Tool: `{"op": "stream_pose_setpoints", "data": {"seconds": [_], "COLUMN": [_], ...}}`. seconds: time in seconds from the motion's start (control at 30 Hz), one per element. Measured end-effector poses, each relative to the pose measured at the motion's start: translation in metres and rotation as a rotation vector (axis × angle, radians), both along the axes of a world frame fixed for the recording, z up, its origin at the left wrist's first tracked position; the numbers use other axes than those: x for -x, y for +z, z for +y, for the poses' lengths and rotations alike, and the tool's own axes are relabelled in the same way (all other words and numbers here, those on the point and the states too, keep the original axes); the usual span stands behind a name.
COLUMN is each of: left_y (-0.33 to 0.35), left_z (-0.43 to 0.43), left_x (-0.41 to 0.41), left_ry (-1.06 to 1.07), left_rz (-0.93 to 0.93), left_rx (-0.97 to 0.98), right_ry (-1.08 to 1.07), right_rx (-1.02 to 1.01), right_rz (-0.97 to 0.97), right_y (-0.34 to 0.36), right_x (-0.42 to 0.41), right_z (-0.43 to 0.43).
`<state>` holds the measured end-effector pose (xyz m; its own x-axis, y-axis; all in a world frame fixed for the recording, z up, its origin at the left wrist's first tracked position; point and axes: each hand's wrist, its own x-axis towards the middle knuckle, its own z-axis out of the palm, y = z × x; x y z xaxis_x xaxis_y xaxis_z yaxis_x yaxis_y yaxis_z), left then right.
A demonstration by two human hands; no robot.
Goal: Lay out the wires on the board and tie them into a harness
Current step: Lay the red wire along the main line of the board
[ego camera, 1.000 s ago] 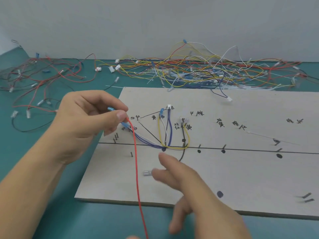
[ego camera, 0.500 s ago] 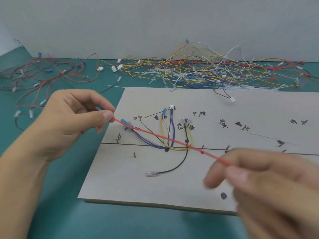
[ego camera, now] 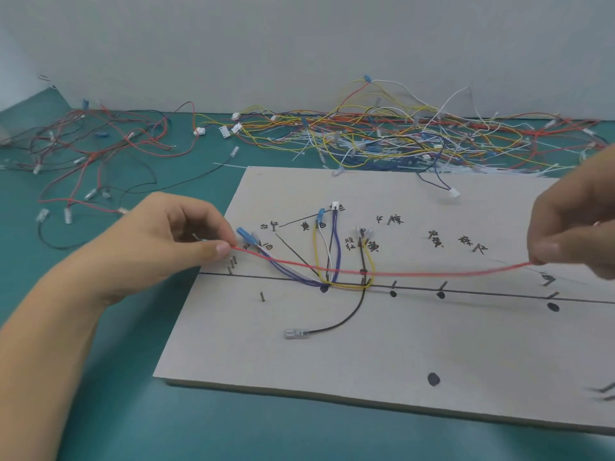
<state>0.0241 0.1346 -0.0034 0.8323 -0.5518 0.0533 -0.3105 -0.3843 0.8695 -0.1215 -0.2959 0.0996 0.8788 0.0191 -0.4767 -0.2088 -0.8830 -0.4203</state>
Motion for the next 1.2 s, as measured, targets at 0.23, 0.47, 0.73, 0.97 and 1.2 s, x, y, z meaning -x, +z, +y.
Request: {"op": "stream_pose_setpoints", "data": {"seconds": [0.23, 0.47, 0.73, 0.97, 1.2], "left_y": [0.000, 0.001, -0.003, -0.003, -0.006], "left_z": [0.002, 0.011, 0.011, 0.012, 0.013], "left_x": [0.001, -0.004, -0.008, -0.006, -0.008], "left_ry": [-0.076, -0.135, -0.053, -0.030, -0.036], "left_rz": [0.004, -0.029, 0.007, 0.031, -0.011], "left_rx": [-0.026, -0.039, -0.021, 0.055, 0.050], "right_ry": [0.032, 0.157, 0.087, 0.093, 0.170], "right_rx": [-0.234, -0.388, -0.352, -0.376, -0.424], "right_rz": [0.320, 0.466, 0.383, 0.402, 0.373], "right_y": [-0.026, -0.053, -0.056, -0.056, -0.055], "right_x": [-0.005, 0.000, 0.003, 0.004, 0.008], "right_z": [0.010, 0.011, 0.000, 0.001, 0.008]}}
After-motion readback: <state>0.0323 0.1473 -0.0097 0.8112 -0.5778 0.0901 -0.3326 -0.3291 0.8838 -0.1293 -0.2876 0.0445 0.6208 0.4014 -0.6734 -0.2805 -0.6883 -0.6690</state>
